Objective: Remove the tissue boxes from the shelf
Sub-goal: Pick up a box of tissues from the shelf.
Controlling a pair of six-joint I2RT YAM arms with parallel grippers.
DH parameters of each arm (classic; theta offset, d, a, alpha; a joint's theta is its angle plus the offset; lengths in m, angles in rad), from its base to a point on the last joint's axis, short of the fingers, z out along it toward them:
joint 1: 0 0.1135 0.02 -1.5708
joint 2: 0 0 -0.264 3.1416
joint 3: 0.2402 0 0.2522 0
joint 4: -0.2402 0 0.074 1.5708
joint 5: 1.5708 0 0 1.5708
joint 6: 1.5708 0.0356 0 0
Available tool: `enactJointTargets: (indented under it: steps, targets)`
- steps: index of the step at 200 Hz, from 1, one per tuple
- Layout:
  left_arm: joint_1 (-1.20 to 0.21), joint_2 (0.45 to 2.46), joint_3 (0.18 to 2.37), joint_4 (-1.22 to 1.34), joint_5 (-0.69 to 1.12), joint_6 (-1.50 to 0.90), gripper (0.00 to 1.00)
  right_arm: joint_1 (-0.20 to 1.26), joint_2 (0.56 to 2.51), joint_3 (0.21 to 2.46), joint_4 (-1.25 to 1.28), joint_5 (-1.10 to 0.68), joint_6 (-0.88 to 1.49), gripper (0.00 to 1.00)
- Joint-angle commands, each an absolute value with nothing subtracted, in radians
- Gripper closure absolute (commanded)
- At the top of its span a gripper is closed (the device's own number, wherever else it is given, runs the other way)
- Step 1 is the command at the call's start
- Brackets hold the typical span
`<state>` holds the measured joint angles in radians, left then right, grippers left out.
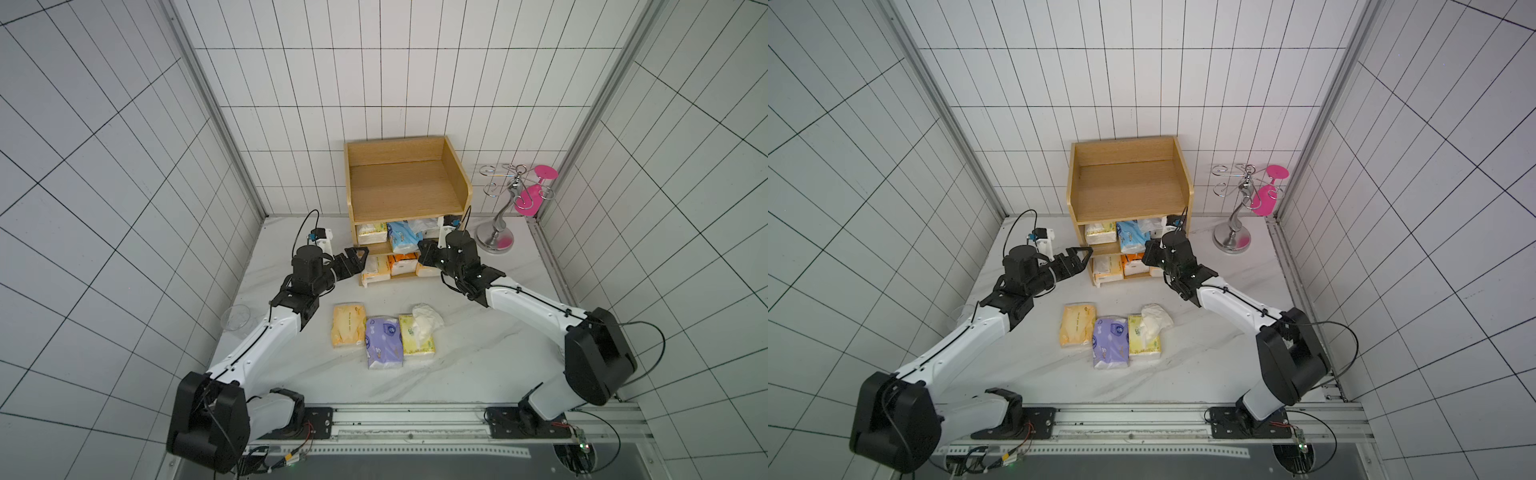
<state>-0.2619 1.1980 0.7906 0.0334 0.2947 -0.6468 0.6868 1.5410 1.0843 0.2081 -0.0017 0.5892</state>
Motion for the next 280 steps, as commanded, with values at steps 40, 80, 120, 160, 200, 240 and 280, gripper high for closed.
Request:
enactJointTargets:
  steps: [40,80,120,160,200,240,280]
  targets:
    - [-0.266,1.137,0.786,-0.009,0.27,-0.65,0.02,0.674,1.417,0.981,0.164,-0.062,0.535,0.37]
    - [-0.268,1.133,0.78,-0.013,0.272,-0.659,0.02,0.639,1.449,1.016,0.164,-0.153,0.551,0.32]
    - [-0.277,1.125,0.776,-0.018,0.272,-0.652,0.02,0.624,1.536,1.061,0.209,-0.238,0.542,0.32]
    - [-0.288,1.134,0.773,-0.02,0.277,-0.652,0.02,0.627,1.582,1.101,0.212,-0.269,0.527,0.4]
    - [-0.298,1.127,0.763,-0.022,0.266,-0.655,0.02,0.629,1.552,1.075,0.207,-0.268,0.51,0.69]
    - [-0.298,1.103,0.763,-0.044,0.247,-0.653,0.02,0.641,1.487,1.052,0.145,-0.278,0.476,0.94]
    - [-0.297,1.076,0.765,-0.071,0.226,-0.65,0.02,0.668,1.415,1.002,0.09,-0.278,0.456,1.0]
